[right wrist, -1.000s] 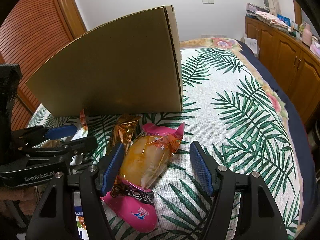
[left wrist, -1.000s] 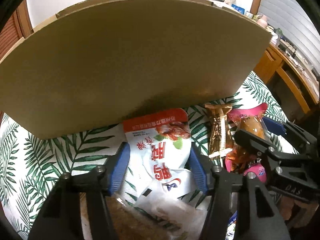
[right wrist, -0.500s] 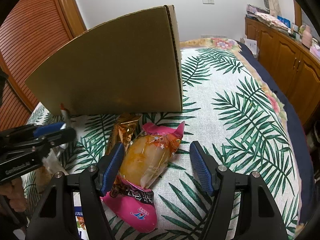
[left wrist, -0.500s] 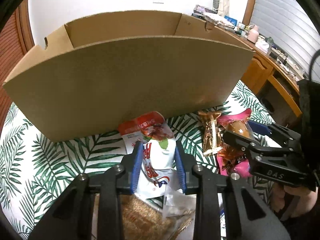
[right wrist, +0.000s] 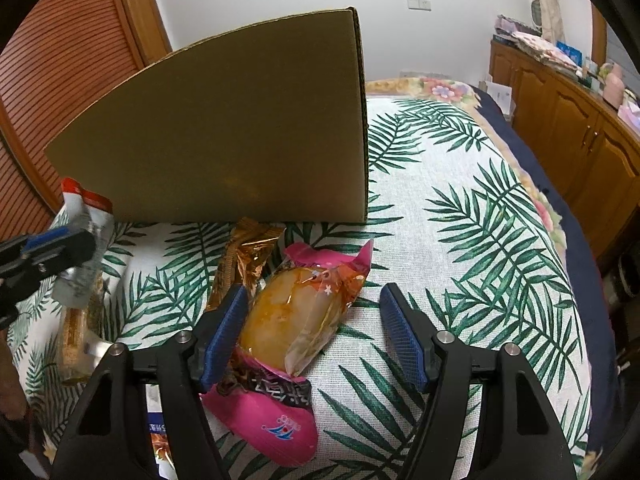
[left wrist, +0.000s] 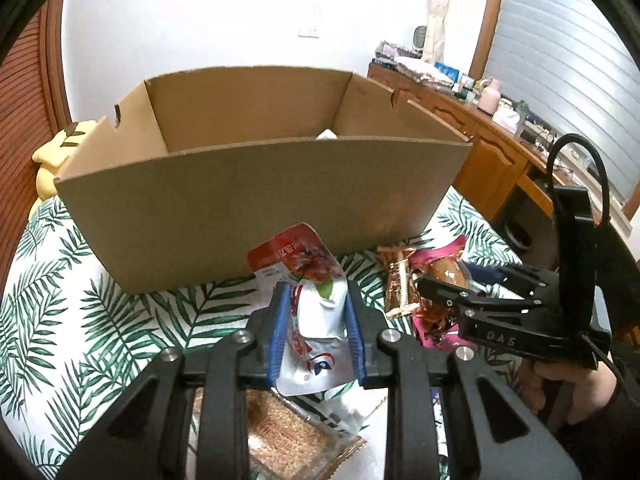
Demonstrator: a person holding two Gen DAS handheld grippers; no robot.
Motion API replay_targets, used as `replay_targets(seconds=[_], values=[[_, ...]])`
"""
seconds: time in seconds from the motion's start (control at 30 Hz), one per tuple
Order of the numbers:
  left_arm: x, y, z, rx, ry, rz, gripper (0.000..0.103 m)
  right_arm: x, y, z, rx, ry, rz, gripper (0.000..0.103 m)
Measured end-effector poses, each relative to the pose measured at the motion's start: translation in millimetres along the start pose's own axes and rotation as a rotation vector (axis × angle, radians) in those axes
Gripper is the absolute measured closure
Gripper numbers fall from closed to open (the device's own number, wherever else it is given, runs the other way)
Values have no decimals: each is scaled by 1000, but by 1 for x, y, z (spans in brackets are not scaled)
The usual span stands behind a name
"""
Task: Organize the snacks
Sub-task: 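Lift both held snacks and carry them over the cardboard box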
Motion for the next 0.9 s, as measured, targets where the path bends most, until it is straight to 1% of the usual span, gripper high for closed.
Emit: replay_targets(seconds=[0.03,0.2,0.37,0.63,0.87,0.9], values=[[3,0,0,1,-8,4,78,1,-1,0,-16,8,-8,52],[10,-2,-2,5,-28,25,78,6,-9,0,-51,21,-12,55],[18,-5,-5,4,-48,49,78,19,-13,0,-50,5,5,59],[33,-7,-12,0,-81,64,78,33,-11,5,-31,-14,17,61],[49,-11,-24,-8,-114,76,78,54,-5,-7,-18,-66,15,61],[55,-13,-28,-14,-130,82,78,59,-4,-10,-14,-78,12,61]])
Point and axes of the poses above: each gripper's, at about its wrist camera, not at the fingertips, and x roughly against the way its jaws point, y to its left, z to its underside, the point moved 2 cm from there along -x, roughly the way its jaws point, and after that the axes turned 10 degrees about -y, right-handed, at the moved point
